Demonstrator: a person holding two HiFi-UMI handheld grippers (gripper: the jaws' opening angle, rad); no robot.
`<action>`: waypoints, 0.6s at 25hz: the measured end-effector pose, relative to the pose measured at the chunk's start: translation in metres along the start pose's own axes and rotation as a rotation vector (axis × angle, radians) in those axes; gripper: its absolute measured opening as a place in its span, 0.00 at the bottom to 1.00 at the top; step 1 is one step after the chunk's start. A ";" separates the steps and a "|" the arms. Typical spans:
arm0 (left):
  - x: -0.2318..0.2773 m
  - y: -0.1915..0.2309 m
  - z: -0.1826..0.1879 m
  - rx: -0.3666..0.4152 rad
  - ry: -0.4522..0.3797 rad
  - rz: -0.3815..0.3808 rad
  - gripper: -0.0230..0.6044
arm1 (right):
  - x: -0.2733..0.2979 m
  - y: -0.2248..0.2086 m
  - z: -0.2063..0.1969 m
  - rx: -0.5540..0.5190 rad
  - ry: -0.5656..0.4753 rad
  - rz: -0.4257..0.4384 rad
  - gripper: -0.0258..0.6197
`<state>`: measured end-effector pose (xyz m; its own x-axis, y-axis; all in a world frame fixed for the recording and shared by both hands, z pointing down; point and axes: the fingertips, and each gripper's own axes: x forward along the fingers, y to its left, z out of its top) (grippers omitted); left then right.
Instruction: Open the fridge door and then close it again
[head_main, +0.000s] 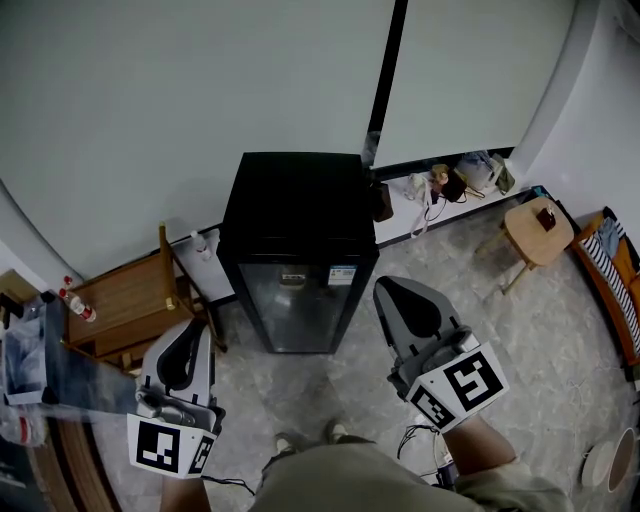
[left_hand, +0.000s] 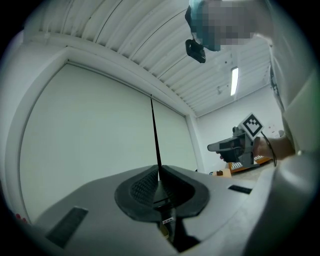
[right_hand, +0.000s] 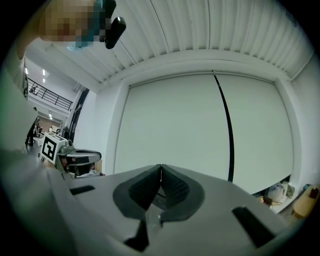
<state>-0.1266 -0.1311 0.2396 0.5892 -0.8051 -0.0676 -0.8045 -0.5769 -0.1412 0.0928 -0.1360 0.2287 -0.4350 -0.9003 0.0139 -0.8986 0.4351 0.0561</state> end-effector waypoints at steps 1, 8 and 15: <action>0.001 -0.004 -0.001 0.004 0.003 -0.001 0.08 | -0.004 0.001 -0.002 -0.001 0.004 0.003 0.04; 0.008 -0.028 -0.017 -0.012 0.019 -0.029 0.08 | -0.018 0.004 -0.026 0.028 0.037 0.046 0.04; 0.013 -0.046 -0.047 -0.036 0.077 -0.049 0.08 | -0.022 -0.002 -0.066 0.063 0.114 0.063 0.04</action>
<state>-0.0851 -0.1214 0.2921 0.6217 -0.7831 0.0145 -0.7778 -0.6194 -0.1064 0.1075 -0.1177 0.2946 -0.4843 -0.8653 0.1290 -0.8733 0.4871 -0.0109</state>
